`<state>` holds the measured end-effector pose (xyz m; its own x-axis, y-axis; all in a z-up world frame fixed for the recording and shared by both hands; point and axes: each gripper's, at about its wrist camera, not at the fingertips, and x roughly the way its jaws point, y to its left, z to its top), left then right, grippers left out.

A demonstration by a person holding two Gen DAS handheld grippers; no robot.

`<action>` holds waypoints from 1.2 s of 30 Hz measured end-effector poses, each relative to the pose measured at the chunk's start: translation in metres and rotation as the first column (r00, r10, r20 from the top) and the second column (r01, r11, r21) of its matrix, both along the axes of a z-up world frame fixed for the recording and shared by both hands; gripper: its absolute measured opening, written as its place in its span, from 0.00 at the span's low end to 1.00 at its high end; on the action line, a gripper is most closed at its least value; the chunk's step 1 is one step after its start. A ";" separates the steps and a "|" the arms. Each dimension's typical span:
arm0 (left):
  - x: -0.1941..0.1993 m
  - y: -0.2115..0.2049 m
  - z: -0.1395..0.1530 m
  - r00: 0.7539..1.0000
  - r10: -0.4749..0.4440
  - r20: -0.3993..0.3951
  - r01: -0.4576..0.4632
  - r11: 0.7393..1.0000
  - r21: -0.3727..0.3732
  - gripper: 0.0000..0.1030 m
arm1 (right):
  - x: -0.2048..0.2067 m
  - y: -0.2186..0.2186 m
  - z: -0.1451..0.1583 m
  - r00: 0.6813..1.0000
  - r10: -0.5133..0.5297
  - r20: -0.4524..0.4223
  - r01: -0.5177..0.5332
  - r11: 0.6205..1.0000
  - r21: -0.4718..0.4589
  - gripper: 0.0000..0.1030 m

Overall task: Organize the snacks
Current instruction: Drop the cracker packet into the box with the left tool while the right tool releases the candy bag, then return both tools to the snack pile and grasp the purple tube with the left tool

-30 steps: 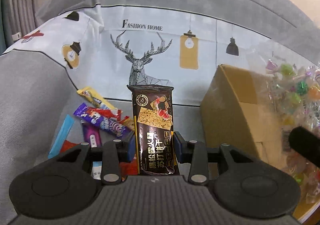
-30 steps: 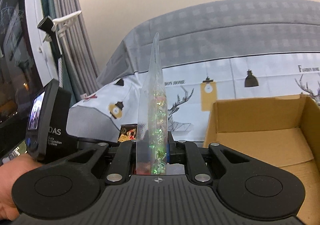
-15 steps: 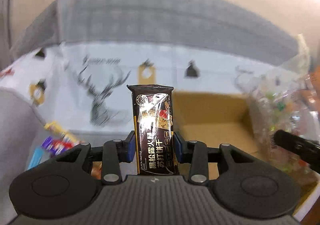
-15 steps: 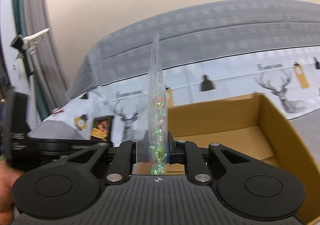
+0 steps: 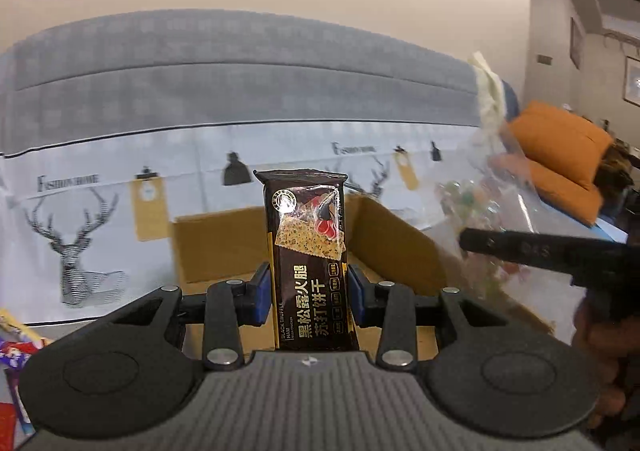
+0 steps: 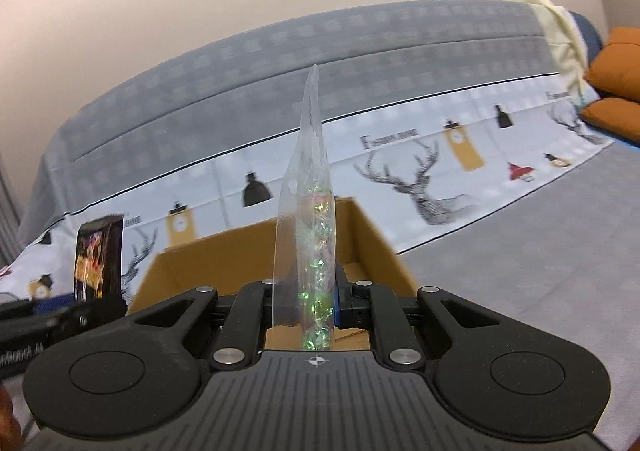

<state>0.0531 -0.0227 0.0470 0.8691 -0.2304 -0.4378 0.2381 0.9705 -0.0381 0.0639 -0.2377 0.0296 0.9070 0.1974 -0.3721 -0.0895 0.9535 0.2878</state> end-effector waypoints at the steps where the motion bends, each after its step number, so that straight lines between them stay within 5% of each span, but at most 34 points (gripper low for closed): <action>1: 0.000 -0.003 -0.001 1.000 -0.009 -0.001 0.009 1.000 0.000 0.41 | 0.000 -0.002 -0.001 1.000 -0.010 0.000 0.010 1.000 0.001 0.15; 14: -0.006 -0.007 -0.003 0.999 -0.054 -0.005 0.054 0.998 -0.025 0.41 | -0.005 0.017 0.003 0.999 0.016 0.043 -0.014 0.999 -0.044 0.15; 16: -0.007 -0.007 -0.002 0.998 -0.059 -0.010 0.059 0.998 -0.035 0.48 | -0.005 0.019 0.003 0.999 0.020 0.051 -0.018 0.999 -0.049 0.16; 18: -0.008 -0.006 -0.001 0.998 -0.063 -0.008 0.062 0.997 -0.039 0.50 | -0.006 0.022 0.004 0.998 0.007 0.066 -0.003 0.998 -0.059 0.23; 20: -0.009 -0.005 -0.001 0.998 -0.061 -0.006 0.061 0.998 -0.034 0.50 | -0.007 0.024 0.005 0.997 0.001 0.074 0.003 0.998 -0.061 0.39; 24: -0.010 -0.003 0.001 0.999 -0.052 -0.004 0.052 0.998 -0.034 0.50 | -0.006 0.031 0.004 0.997 0.004 0.076 0.001 0.998 -0.063 0.42; 36: -0.023 0.045 0.014 0.993 0.112 0.032 -0.111 0.994 -0.024 0.50 | -0.012 0.072 0.012 0.990 0.024 0.142 -0.013 0.997 -0.076 0.43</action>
<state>0.0297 0.0218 0.0609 0.9039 -0.1406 -0.4040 0.1299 0.9901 -0.0541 0.0524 -0.1660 0.0418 0.9482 0.1913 -0.2538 -0.1425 0.9697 0.1986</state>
